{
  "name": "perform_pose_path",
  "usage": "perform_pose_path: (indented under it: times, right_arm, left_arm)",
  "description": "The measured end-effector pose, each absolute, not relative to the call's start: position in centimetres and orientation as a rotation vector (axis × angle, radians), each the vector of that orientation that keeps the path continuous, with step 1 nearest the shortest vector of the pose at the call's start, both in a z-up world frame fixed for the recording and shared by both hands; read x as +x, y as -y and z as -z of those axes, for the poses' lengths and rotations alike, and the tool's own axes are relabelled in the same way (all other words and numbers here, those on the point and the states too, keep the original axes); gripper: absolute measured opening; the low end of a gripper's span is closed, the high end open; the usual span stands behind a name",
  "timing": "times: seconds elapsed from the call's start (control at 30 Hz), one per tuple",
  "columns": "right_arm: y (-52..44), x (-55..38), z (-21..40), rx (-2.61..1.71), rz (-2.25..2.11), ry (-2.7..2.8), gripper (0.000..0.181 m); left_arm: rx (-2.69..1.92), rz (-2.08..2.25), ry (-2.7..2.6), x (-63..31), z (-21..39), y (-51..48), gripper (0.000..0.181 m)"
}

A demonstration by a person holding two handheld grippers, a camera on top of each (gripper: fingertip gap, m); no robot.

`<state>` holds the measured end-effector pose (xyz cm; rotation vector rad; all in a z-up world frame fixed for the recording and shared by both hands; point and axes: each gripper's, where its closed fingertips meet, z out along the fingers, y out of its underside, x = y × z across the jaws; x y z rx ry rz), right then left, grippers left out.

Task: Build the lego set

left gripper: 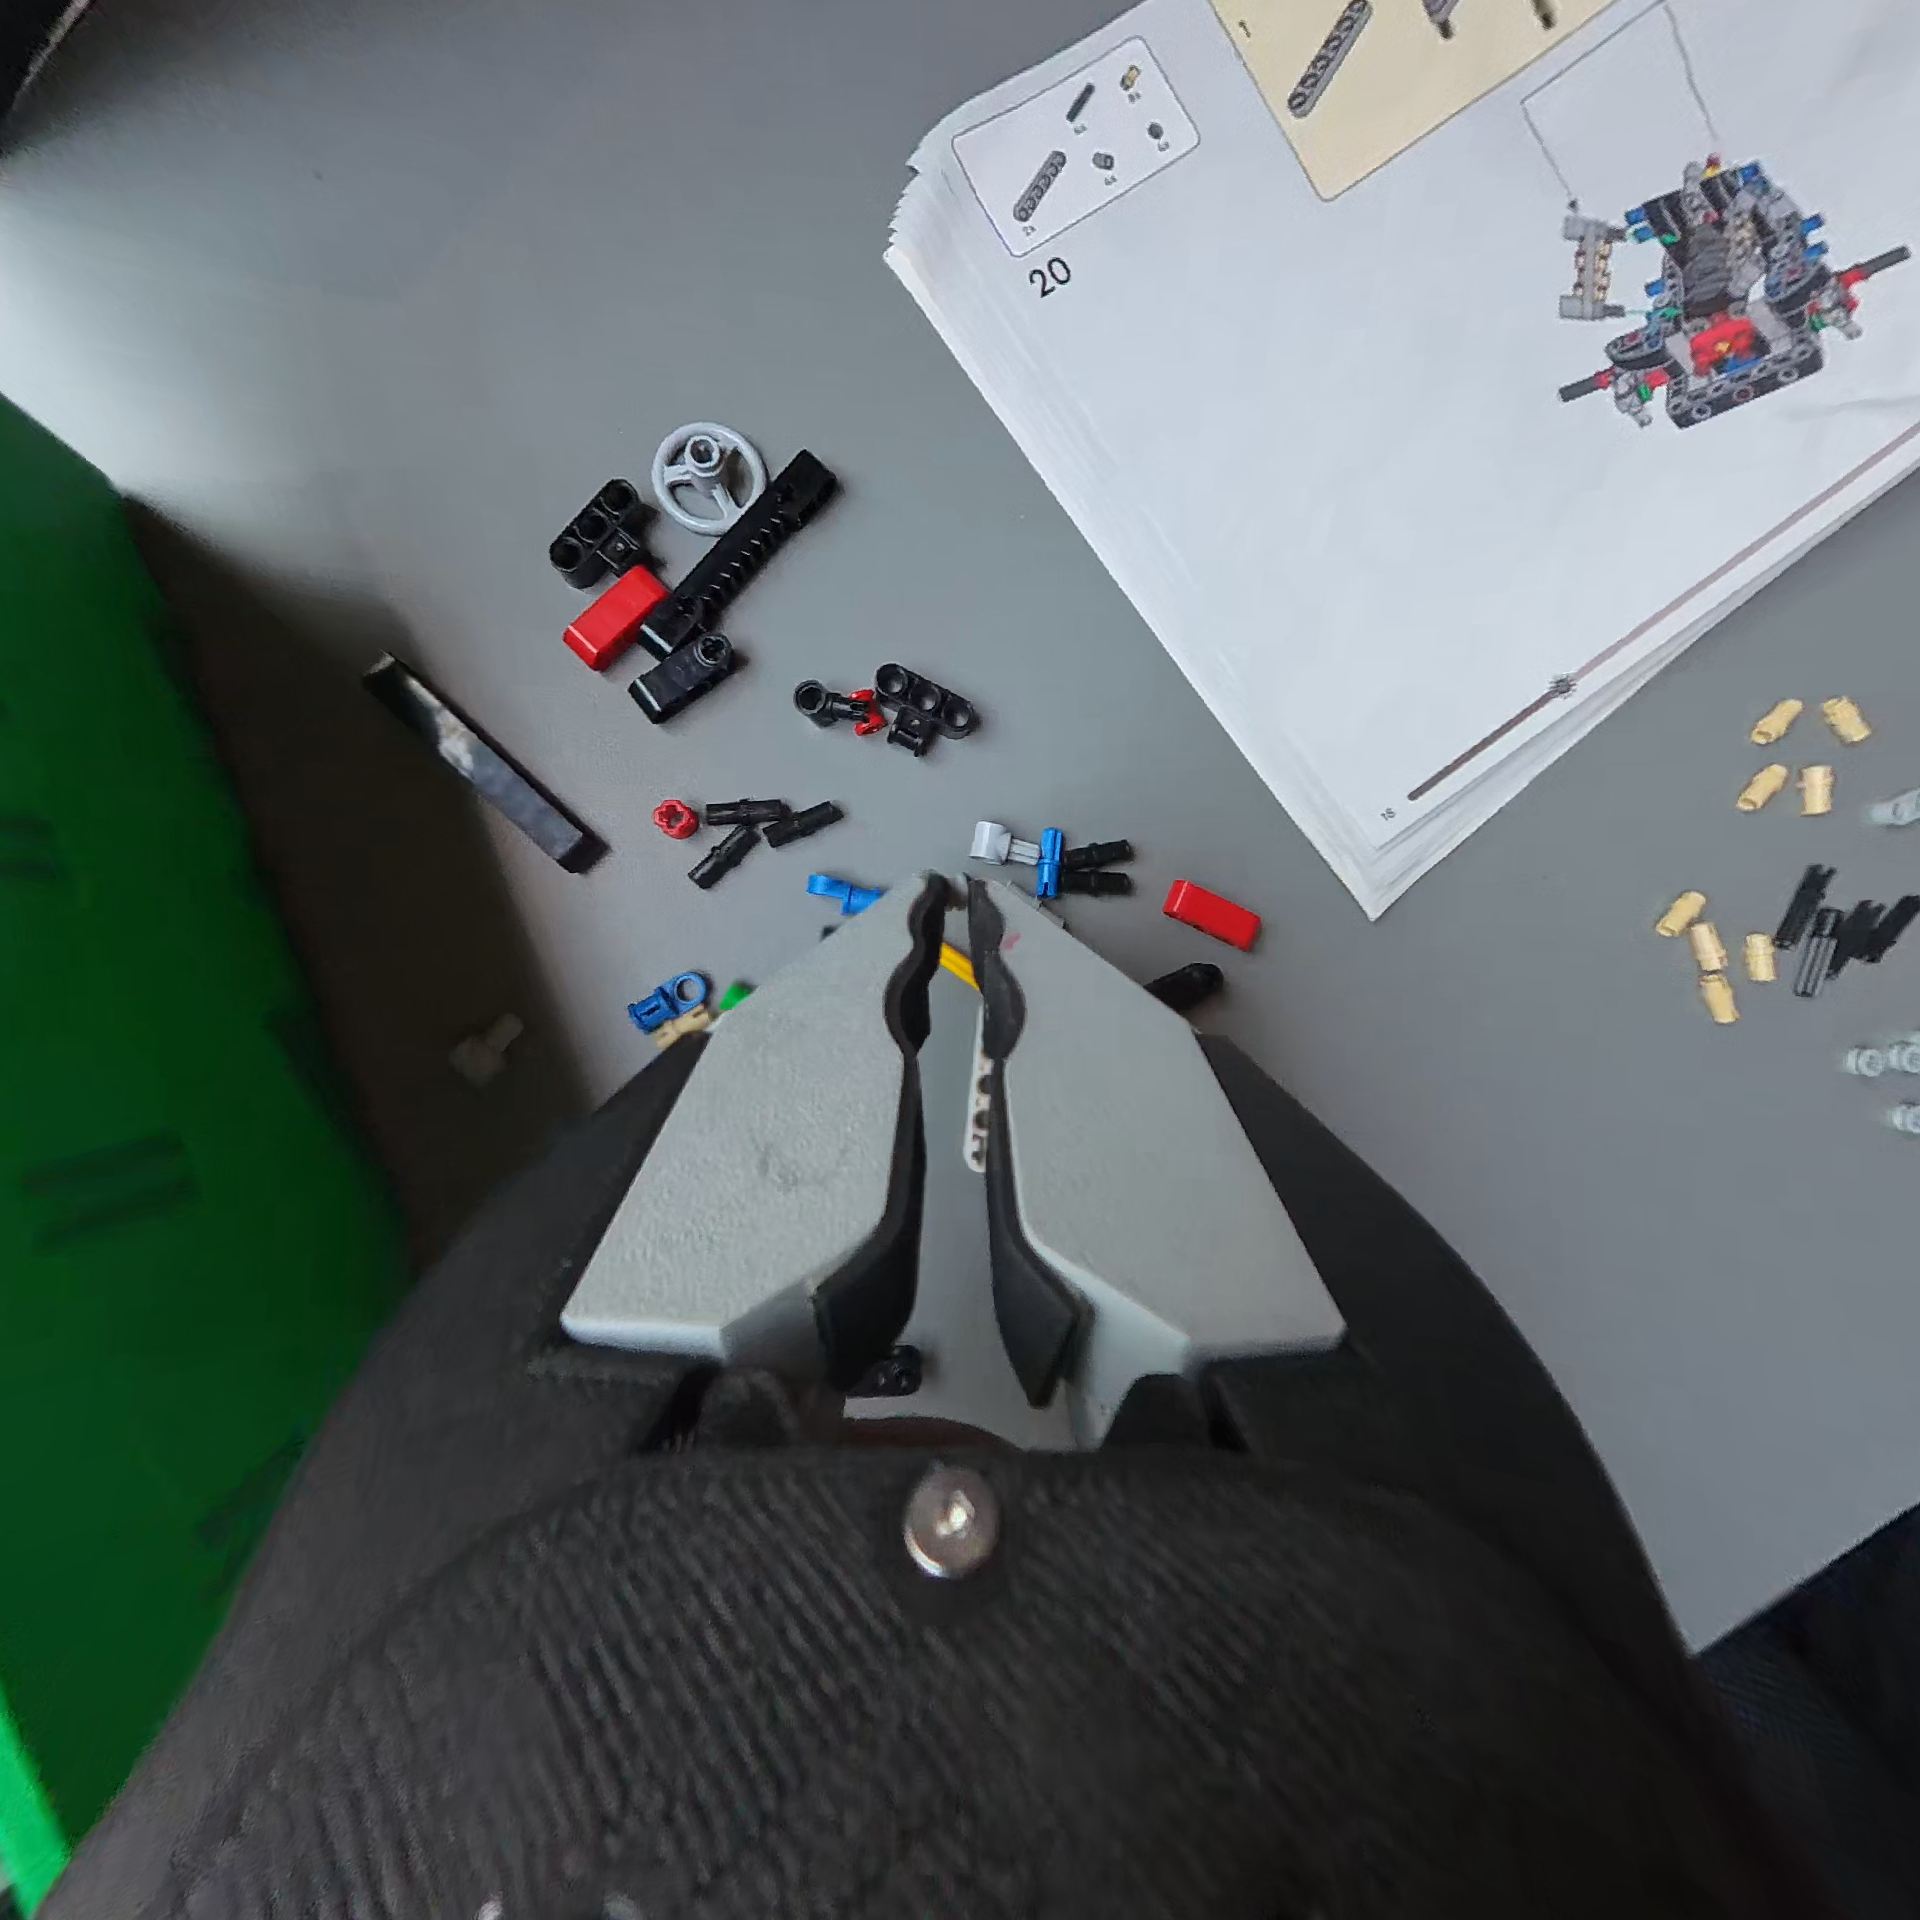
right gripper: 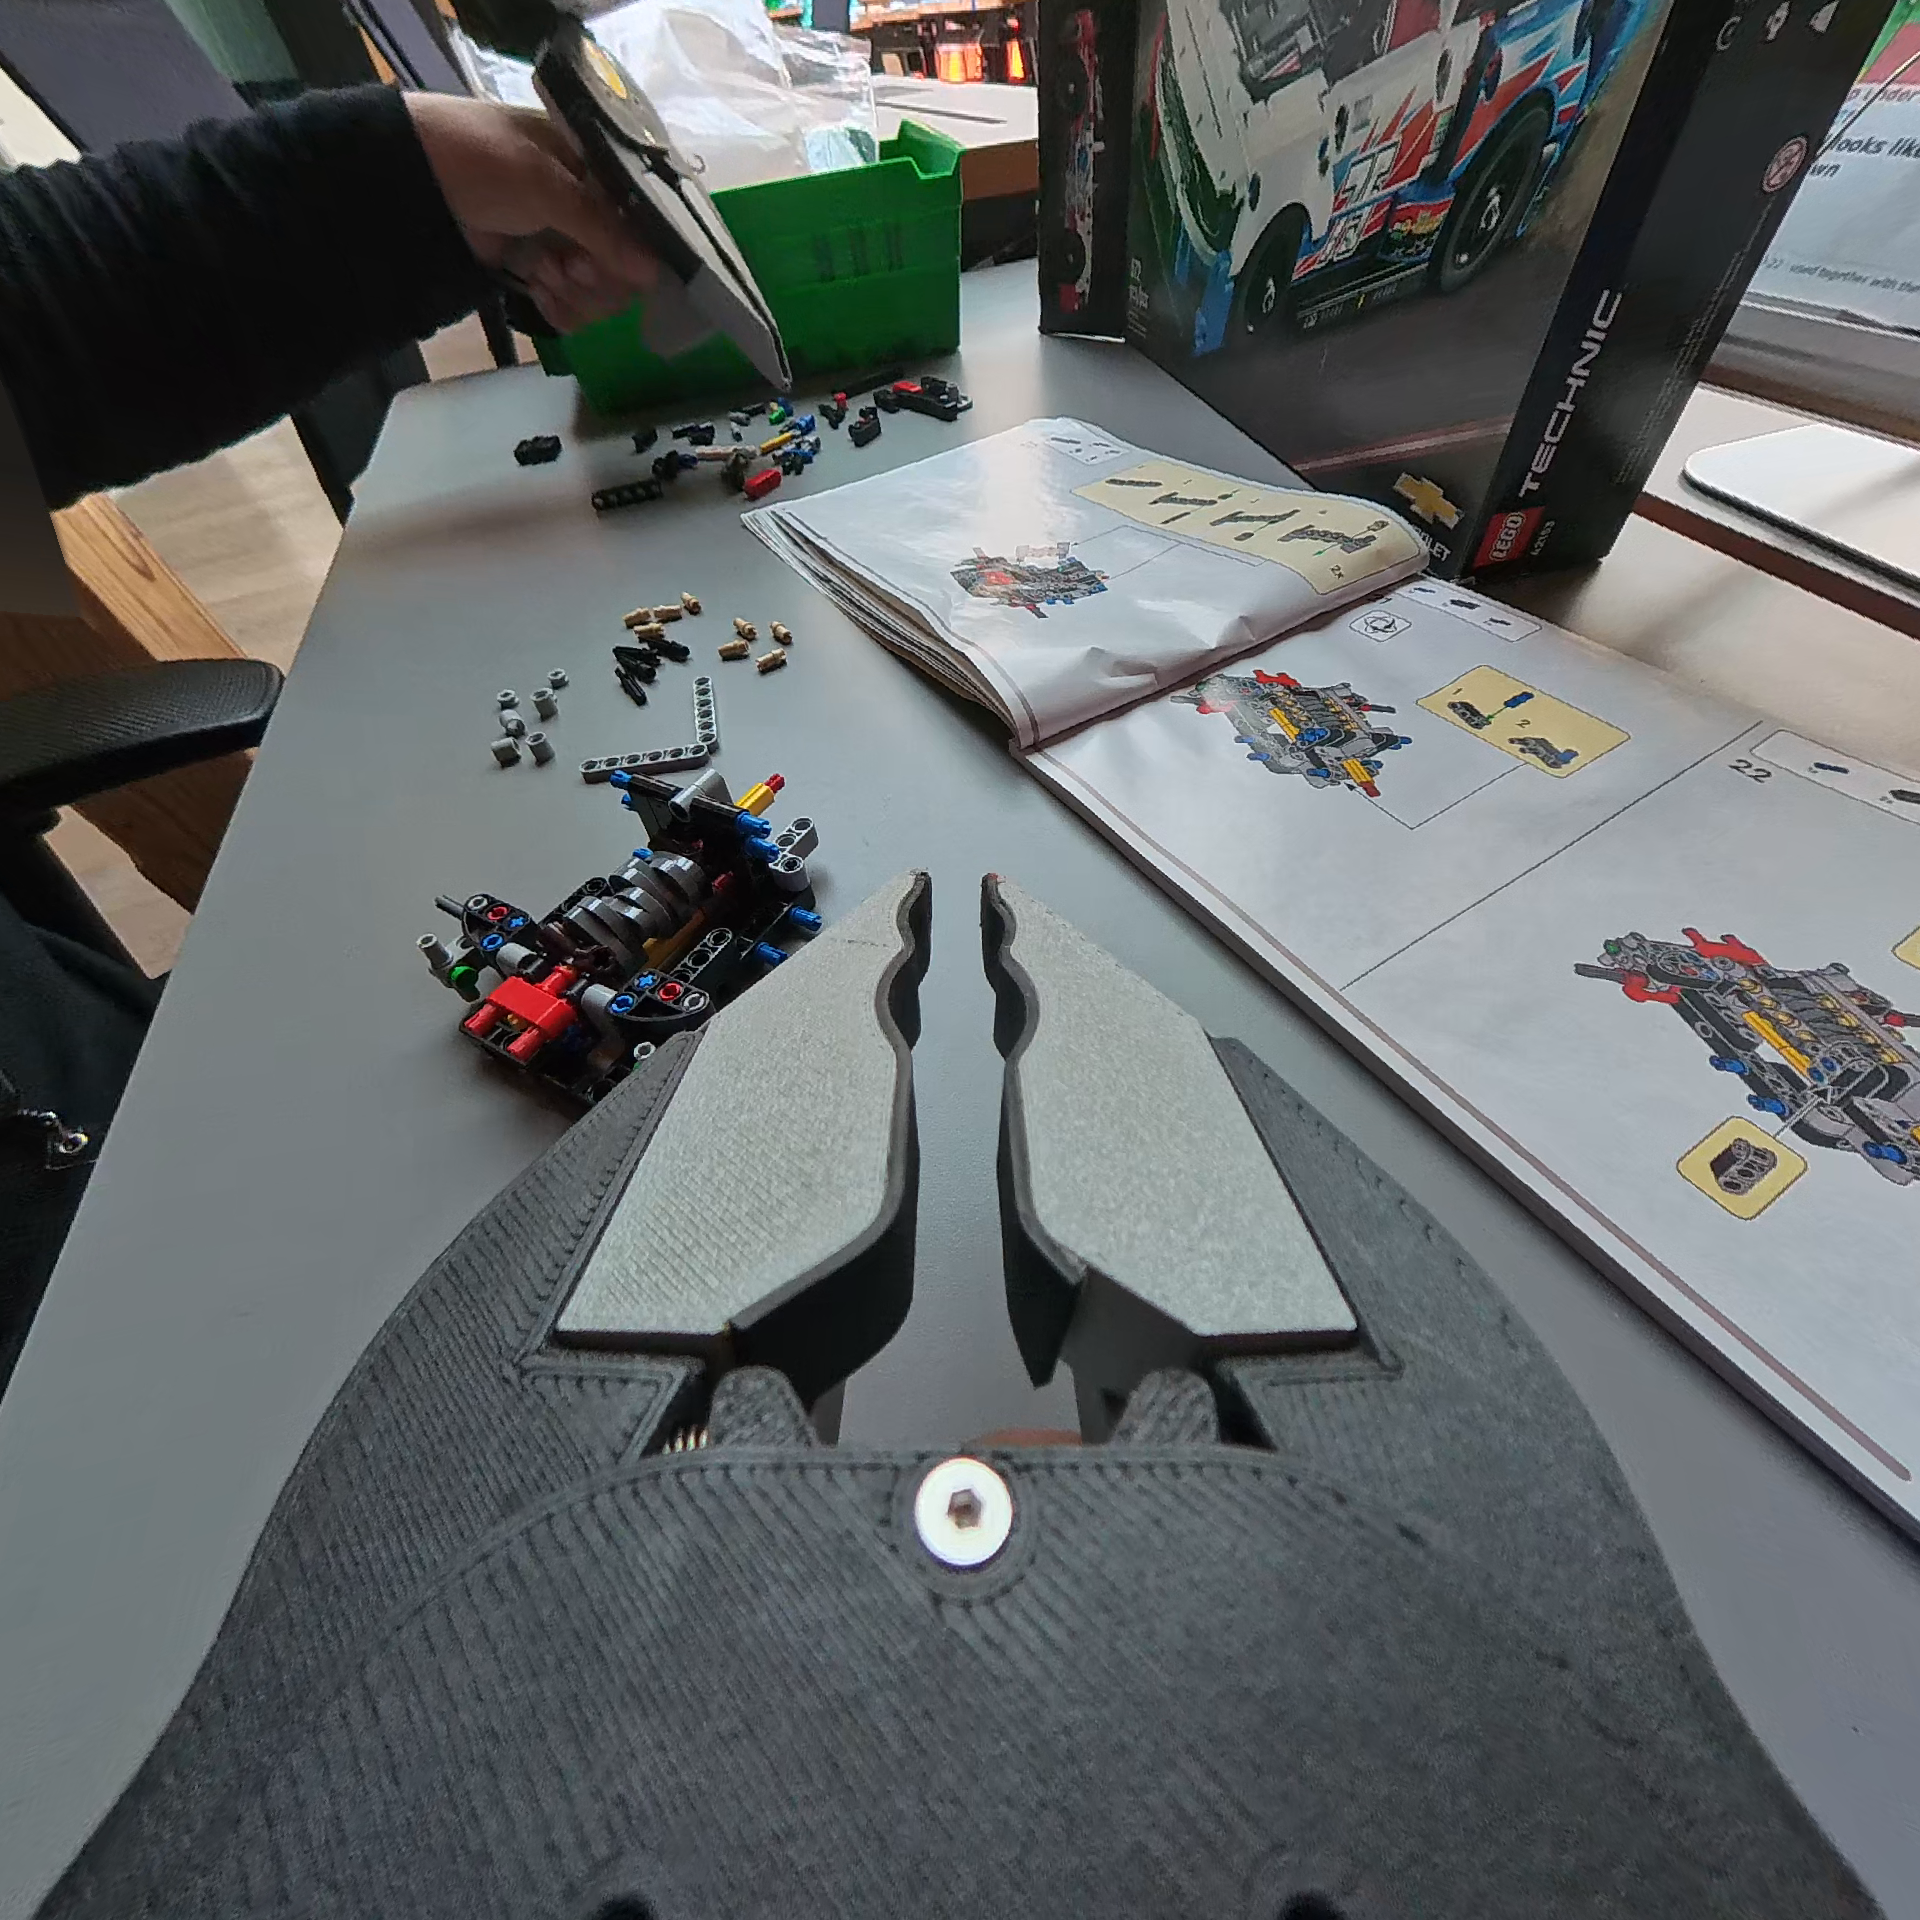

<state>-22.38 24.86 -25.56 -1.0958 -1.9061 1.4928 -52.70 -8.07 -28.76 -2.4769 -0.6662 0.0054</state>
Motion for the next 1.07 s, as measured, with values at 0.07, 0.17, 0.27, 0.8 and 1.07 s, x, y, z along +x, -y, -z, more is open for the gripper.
perform_pose_path:
  times: [0.07, 0.17, 0.27, 0.8, 1.07]
  right_arm:
    - [-24.8, -22.4, 25.6, -1.094, -1.489, 1.907, 0.006]
    - [-24.8, -22.4, 25.6, -1.091, -1.486, 1.908, 0.006]
    - [-24.8, -22.4, 25.6, -1.090, -1.486, 1.909, 0.006]
    - [-24.8, -22.3, 25.6, -1.090, -1.488, 1.910, 0.006]
    - [-24.7, -22.3, 25.7, -1.089, -1.483, 1.924, 0.006]
  left_arm:
    - [-2.403, 0.148, 0.736, -52.0, 28.5, 7.5, 0.001]
    - [-2.341, 0.196, 0.828, -52.5, 28.4, 7.6, 0.001]
    - [-2.324, 0.226, 0.870, -52.5, 28.6, 7.8, 0.002]
    - [-2.404, 0.207, 0.395, -44.4, 26.9, 4.9, 0.001]
    - [-2.437, -0.277, -0.626, -27.6, 29.9, 2.8, 0.002]
